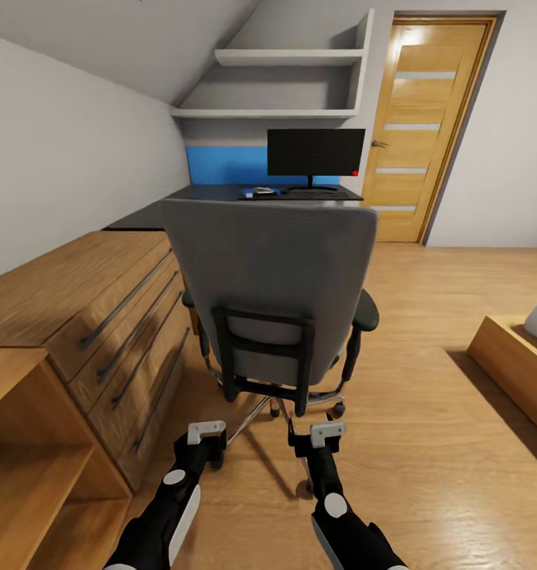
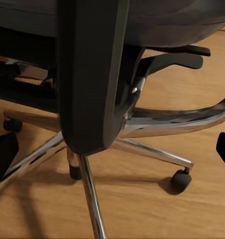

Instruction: In the bedroom, organize the workspace by keeping the computer under the desk, ensuring the monitor is on the desk, placing the keyboard on the desk next to the monitor, placing the mouse on the desk next to the keyboard, moving the folder from the swivel chair onto the desk next to the mouse, stacking the notebook on top of the folder with the pen on top of the notebook, and positioning the swivel chair next to the desk.

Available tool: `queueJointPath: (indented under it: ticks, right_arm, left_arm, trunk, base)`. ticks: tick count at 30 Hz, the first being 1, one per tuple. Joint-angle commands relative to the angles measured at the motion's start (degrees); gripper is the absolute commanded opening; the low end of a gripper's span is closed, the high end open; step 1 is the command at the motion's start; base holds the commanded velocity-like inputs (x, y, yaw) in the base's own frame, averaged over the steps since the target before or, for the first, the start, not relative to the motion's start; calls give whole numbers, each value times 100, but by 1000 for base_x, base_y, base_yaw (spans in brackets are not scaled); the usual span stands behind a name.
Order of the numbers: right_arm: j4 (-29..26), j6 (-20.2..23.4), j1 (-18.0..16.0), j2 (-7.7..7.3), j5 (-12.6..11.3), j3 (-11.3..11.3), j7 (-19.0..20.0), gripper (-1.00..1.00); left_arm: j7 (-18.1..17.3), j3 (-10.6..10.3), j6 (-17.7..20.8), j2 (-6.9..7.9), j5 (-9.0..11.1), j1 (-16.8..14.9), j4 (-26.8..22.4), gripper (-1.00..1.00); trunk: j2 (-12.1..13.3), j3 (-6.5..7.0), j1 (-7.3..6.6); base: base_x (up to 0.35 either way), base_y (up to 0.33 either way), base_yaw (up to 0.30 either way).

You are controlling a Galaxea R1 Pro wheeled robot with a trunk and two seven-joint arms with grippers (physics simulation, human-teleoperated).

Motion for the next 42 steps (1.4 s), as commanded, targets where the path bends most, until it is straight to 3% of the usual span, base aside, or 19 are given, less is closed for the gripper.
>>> queueJointPath:
  ticks: [1, 42]
  right_arm:
    - [5, 4, -4, 0, 58, 8, -57, 100]
    - [-27, 13, -4, 0, 58, -14, -80, 100]
  left_arm:
    - [8, 13, 32, -5, -27, -1, -10, 100]
    - [19, 14, -200, -5, -30, 0, 9, 100]
  trunk:
    - [-2, -5, 0]
    - [-2, -5, 0]
  base:
    - [83, 0, 0]
    - [33, -33, 0]
